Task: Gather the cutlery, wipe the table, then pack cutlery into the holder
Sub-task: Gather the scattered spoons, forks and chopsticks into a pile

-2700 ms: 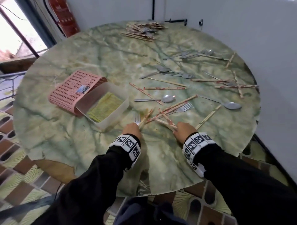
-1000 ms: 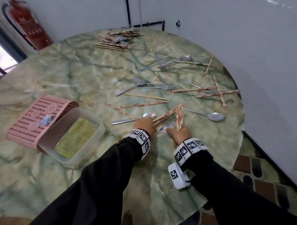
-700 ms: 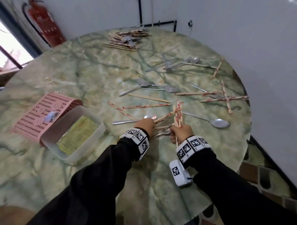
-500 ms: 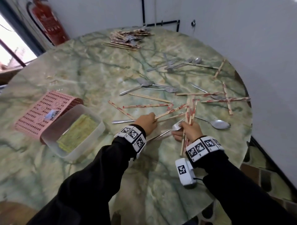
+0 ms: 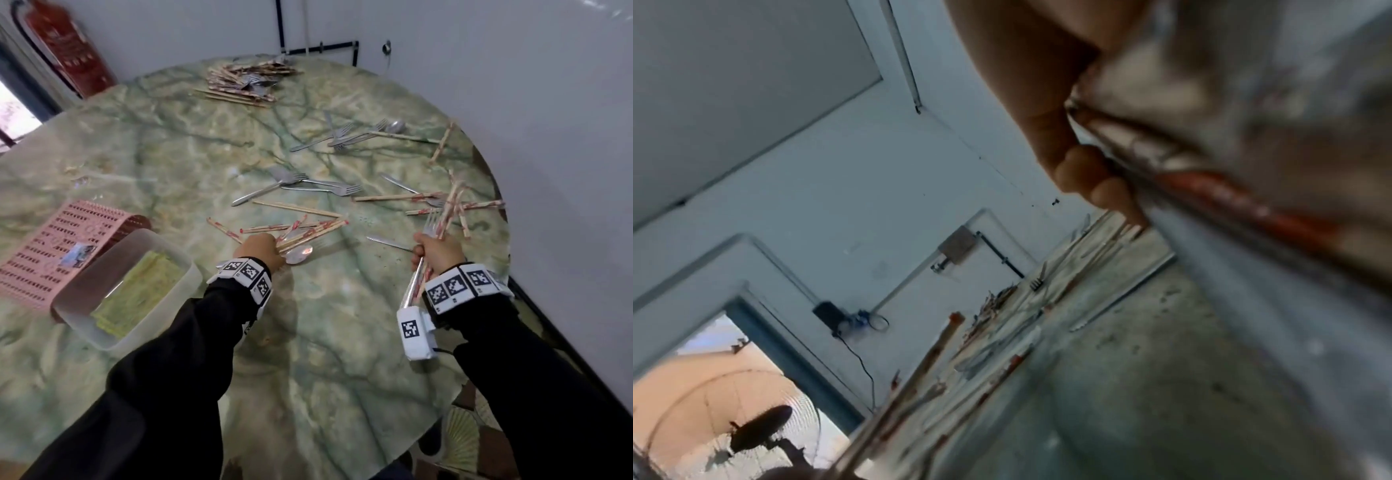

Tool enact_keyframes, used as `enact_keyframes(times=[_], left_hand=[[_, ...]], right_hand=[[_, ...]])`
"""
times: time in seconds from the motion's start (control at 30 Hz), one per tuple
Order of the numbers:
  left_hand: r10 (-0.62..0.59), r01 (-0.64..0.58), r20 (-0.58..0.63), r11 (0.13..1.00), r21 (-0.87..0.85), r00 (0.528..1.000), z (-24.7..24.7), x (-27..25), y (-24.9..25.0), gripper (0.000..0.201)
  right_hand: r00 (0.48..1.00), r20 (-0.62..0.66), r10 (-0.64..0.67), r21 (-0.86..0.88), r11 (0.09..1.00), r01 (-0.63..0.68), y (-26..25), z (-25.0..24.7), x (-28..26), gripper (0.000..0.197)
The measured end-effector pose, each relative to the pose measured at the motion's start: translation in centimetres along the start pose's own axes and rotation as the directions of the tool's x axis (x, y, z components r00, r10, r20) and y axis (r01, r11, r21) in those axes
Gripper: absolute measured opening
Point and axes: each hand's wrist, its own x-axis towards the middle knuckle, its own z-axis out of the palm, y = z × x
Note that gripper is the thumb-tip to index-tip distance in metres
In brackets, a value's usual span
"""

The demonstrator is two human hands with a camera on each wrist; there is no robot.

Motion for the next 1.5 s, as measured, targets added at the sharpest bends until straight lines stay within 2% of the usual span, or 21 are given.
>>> enact_keyframes(times=[0.07,0.17,0.27,0.33,0.47,0.6,0.8,0.93,1.03,1.17,1.3,1.5], left_hand=[[-0.001,-0.001,0.029,0.999,0.046,1.0,0.2,0.5,0.1,0.022],[-0.009,0.005,0.042,0.995,0.097,0.999,0.4,1.1,0.3,0.02],[-0.008,0.002,0.042,0.991,0.136,0.999,0.5,1.6,0.5,0.021],[-0.004,-0.003,0.043,0.987,0.159,0.999,0.6,1.8,0.5,0.018],[-0.008,0.0,0.047,0.984,0.18,0.999,0.7,2.1,0.5,0.016],[-0.001,-0.009,0.057,0.984,0.179,0.998,0.8,2.2,0.4,0.019],[0.025,-0.043,0.112,0.986,0.161,0.993,0.5,1.9,0.9,0.016],[0.051,-0.067,0.119,0.988,0.138,0.992,0.8,1.3,1.5,0.022],[0.085,-0.099,0.108,0.986,0.136,0.991,0.9,1.1,1.8,0.026],[0.13,-0.143,0.091,0.976,0.164,0.987,1.1,0.6,2.4,0.029],[0.144,-0.163,0.099,0.961,0.224,0.985,1.4,0.0,2.7,0.033],[0.217,-0.234,0.121,0.96,0.153,0.969,0.9,-0.9,2.8,0.028]], right_hand=[[0.999,-0.033,-0.029,-0.182,0.983,0.023,0.5,0.0,0.8,0.022],[0.999,-0.008,-0.051,-0.407,0.913,0.043,0.7,0.6,1.5,0.02],[0.996,0.065,-0.06,-0.609,0.788,0.087,0.0,1.4,1.4,0.009],[0.993,0.087,-0.079,-0.711,0.693,0.118,-0.3,1.7,1.1,0.011],[0.986,0.103,-0.131,-0.789,0.593,0.161,-0.1,2.2,0.6,0.025],[0.96,0.223,-0.168,-0.863,0.424,0.275,0.2,2.4,-0.5,0.025],[0.905,0.417,-0.084,-0.861,0.283,0.423,1.3,1.6,-3.0,0.021],[0.899,0.437,-0.035,-0.876,0.211,0.434,1.9,0.8,-4.2,0.022],[0.92,0.382,-0.086,-0.896,0.21,0.391,2.0,0.5,-4.6,0.02],[0.962,0.235,-0.137,-0.924,0.275,0.265,1.9,0.7,-5.1,0.023],[0.977,0.164,-0.135,-0.927,0.318,0.199,2.1,1.5,-5.6,0.017],[0.993,0.115,-0.037,-0.9,0.418,0.12,1.9,1.7,-6.0,0.032]])
